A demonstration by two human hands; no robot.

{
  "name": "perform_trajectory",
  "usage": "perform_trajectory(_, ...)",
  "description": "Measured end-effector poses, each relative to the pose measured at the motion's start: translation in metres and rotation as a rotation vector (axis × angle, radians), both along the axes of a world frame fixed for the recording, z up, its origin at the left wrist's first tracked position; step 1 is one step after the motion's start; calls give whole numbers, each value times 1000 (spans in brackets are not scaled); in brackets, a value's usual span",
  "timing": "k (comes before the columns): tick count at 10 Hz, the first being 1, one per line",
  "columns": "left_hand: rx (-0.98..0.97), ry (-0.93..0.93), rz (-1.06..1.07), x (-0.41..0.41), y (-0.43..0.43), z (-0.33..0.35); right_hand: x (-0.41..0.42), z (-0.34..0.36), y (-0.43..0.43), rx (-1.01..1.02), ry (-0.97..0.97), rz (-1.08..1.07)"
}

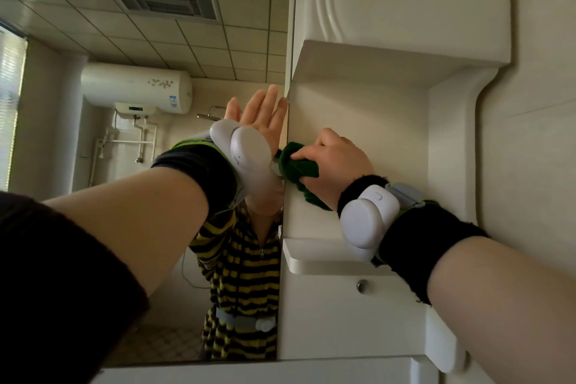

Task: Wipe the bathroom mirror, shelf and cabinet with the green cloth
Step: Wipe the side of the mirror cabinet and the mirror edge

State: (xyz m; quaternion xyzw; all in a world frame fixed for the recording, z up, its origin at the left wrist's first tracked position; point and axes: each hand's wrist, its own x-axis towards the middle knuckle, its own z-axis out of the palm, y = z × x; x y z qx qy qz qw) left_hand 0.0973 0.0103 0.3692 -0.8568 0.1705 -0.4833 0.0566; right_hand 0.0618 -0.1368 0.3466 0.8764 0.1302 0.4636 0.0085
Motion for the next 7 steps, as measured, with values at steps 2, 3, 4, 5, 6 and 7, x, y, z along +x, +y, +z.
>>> perform_trajectory(2,34,-6,-102,10,5,0,-6,-7,-1,-19,52,35)
perform_trajectory(3,31,-34,-99,12,3,-1,-11,-8,-2,-51,107,32)
perform_trajectory(4,14,-47,-89,13,2,-1,-13,-13,-2,-84,137,14)
perform_trajectory(5,5,-34,-86,13,1,0,-14,-17,0,-79,152,7)
perform_trajectory(6,2,-29,-82,13,-1,0,-14,-18,0,-99,186,-16)
perform_trajectory(7,15,-8,-73,11,-1,1,-14,-20,-1,-98,210,-23)
